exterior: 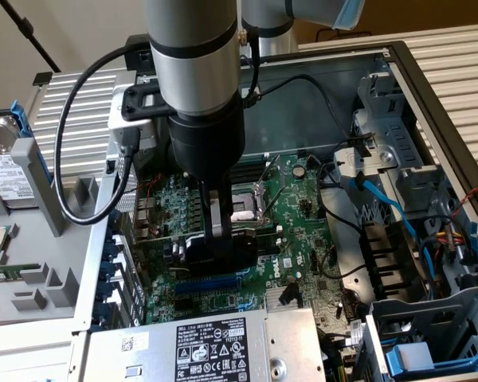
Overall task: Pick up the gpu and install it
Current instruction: 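Insert the gpu into the slot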
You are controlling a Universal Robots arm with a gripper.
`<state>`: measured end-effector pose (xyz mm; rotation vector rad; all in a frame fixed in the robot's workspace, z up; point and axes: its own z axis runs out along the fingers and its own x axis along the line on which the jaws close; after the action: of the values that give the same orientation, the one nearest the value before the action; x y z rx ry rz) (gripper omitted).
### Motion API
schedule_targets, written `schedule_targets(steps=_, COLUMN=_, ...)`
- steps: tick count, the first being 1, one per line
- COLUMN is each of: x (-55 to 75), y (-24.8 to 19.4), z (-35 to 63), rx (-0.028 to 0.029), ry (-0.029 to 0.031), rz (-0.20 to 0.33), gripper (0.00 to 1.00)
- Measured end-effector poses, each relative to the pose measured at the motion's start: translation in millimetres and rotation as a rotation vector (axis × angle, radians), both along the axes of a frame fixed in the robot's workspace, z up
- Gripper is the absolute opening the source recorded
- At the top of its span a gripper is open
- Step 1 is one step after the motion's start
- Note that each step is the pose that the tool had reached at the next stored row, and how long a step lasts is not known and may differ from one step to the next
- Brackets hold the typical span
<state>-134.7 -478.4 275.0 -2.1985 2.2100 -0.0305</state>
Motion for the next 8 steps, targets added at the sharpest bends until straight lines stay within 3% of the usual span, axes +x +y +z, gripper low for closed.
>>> schedule_targets(steps=8, x=-1.4, y=1.1, z=-0.9, rx=-0.0001, ry=0.0001, rz=0.000, gripper=0.27)
